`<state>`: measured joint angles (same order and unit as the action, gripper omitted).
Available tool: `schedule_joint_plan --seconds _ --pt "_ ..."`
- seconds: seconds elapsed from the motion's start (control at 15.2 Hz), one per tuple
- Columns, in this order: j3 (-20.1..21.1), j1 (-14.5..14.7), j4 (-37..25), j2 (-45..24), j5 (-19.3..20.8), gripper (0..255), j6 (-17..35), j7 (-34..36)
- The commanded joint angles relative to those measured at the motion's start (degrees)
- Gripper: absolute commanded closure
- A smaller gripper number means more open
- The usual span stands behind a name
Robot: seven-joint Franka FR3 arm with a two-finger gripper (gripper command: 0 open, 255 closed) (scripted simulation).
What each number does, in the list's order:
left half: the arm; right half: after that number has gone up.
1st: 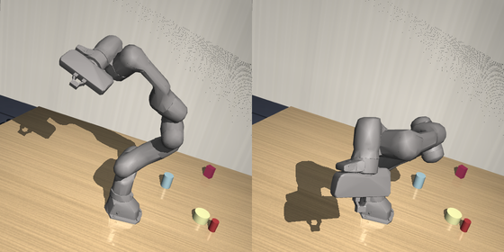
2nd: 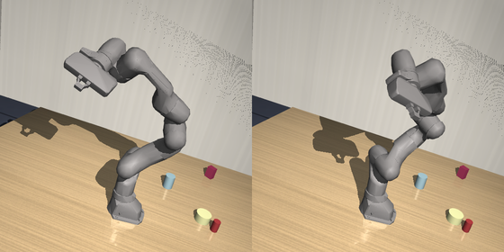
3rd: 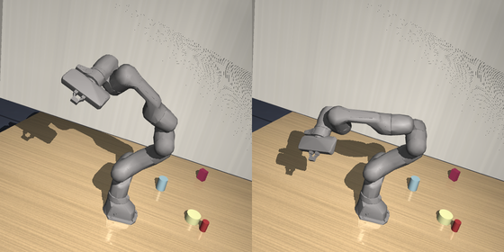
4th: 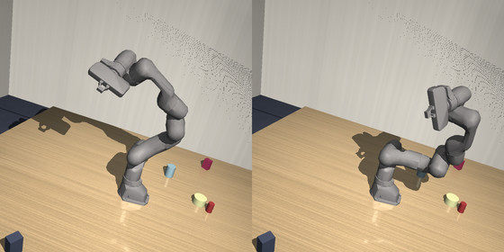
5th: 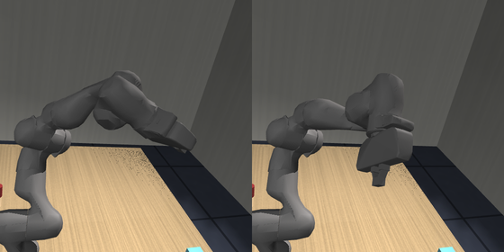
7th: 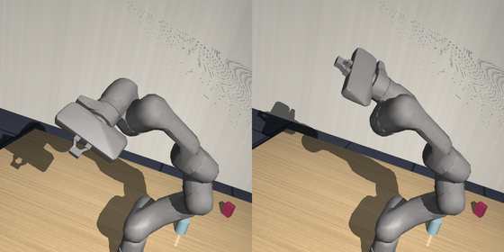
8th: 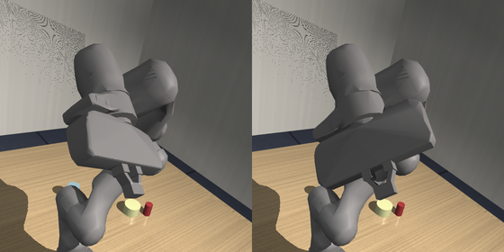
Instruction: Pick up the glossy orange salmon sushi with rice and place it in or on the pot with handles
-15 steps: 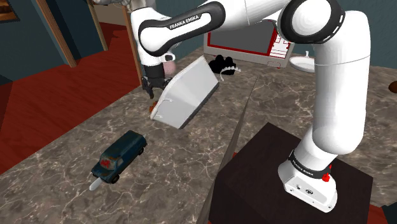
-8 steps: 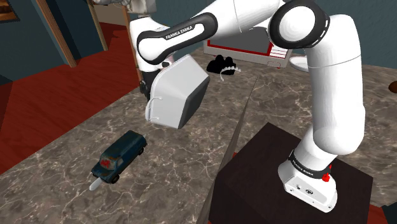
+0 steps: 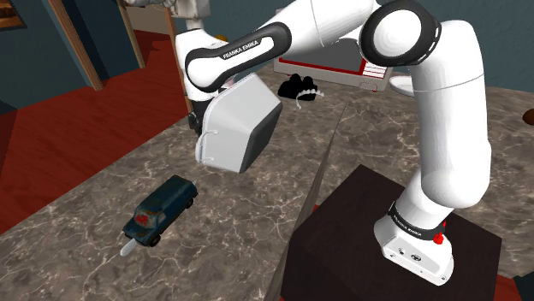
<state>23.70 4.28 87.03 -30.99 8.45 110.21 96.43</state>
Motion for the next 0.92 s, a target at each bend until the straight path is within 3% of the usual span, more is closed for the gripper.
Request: schedule_joint_plan --seconds 0.0,0.07,0.86 --pt "0.0 0.0 0.0 0.0 0.0 0 0.0 0.0" --pt "0.0 0.0 0.0 0.0 0.0 255 0.0 0.0" --pt "0.2 0.0 -1.2 0.7 -0.3 255 -1.9 -0.1"
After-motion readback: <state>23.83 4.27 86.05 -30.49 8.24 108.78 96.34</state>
